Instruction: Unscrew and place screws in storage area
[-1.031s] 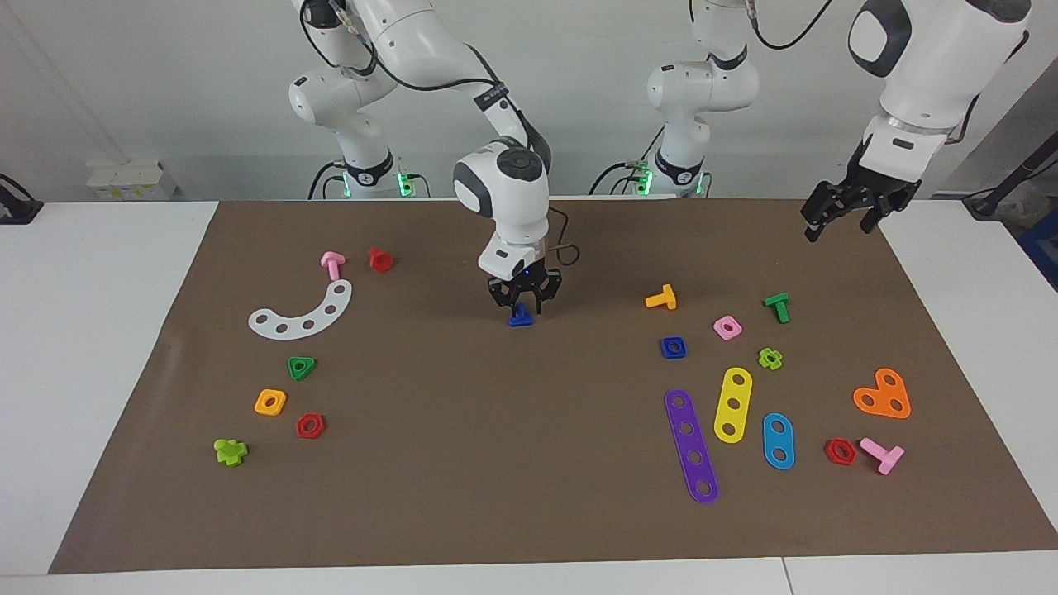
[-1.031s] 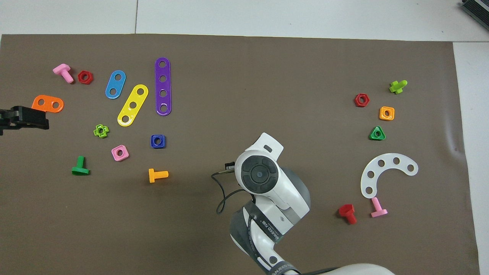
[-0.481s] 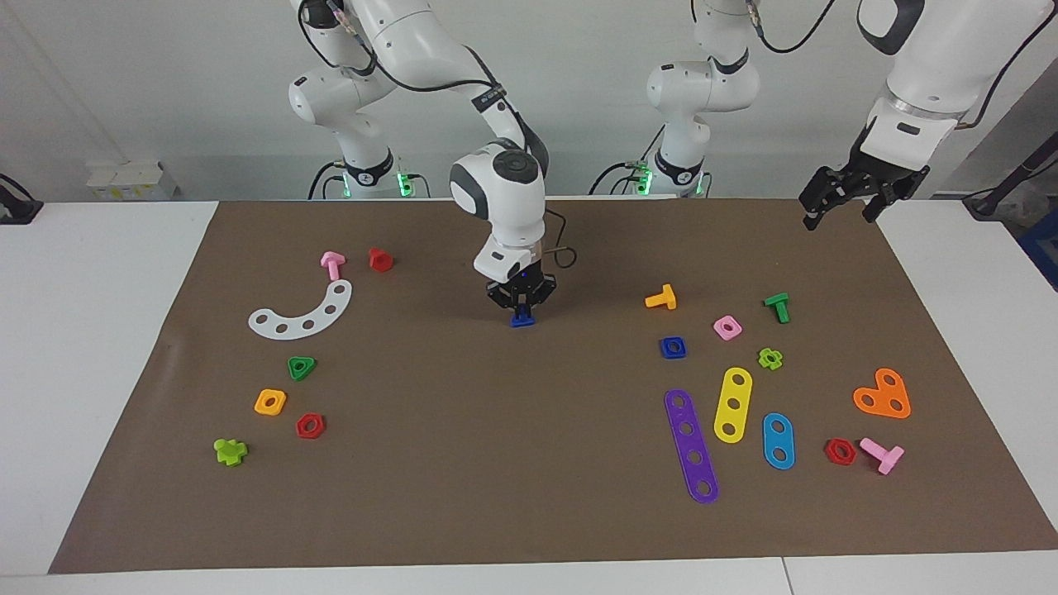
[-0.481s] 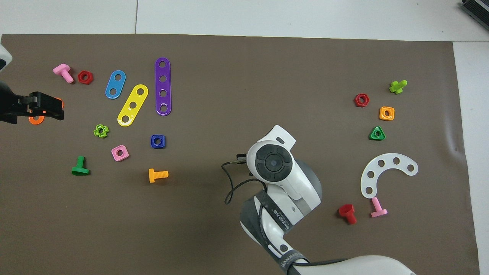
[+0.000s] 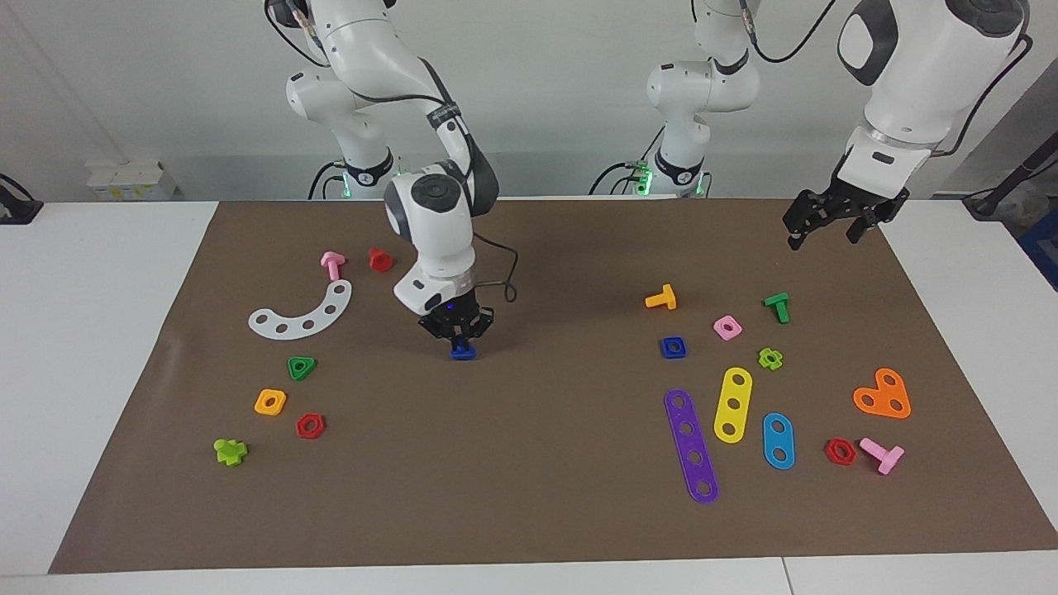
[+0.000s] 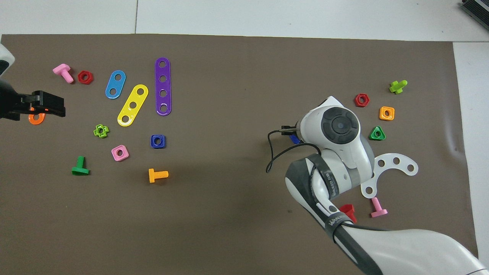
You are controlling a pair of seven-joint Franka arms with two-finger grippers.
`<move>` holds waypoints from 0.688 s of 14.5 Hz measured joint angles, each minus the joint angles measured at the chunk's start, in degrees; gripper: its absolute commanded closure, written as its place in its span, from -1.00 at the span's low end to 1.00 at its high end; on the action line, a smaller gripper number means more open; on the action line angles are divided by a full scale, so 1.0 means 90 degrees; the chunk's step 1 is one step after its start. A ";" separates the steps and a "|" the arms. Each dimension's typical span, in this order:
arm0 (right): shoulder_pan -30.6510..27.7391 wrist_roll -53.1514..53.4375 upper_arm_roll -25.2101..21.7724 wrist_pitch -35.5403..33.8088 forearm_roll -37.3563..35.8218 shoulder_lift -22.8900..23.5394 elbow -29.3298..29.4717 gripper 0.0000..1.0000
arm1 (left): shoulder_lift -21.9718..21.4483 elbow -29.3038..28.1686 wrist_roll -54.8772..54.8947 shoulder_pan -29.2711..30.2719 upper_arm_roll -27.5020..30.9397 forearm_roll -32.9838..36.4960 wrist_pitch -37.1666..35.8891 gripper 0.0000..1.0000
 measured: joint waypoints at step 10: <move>-0.1501 -0.1056 -0.0003 0.0248 0.0256 0.0099 -0.0005 0.28 | 0.0087 0.0478 0.0000 0.0026 0.0056 -0.0130 -0.0308 -1.00</move>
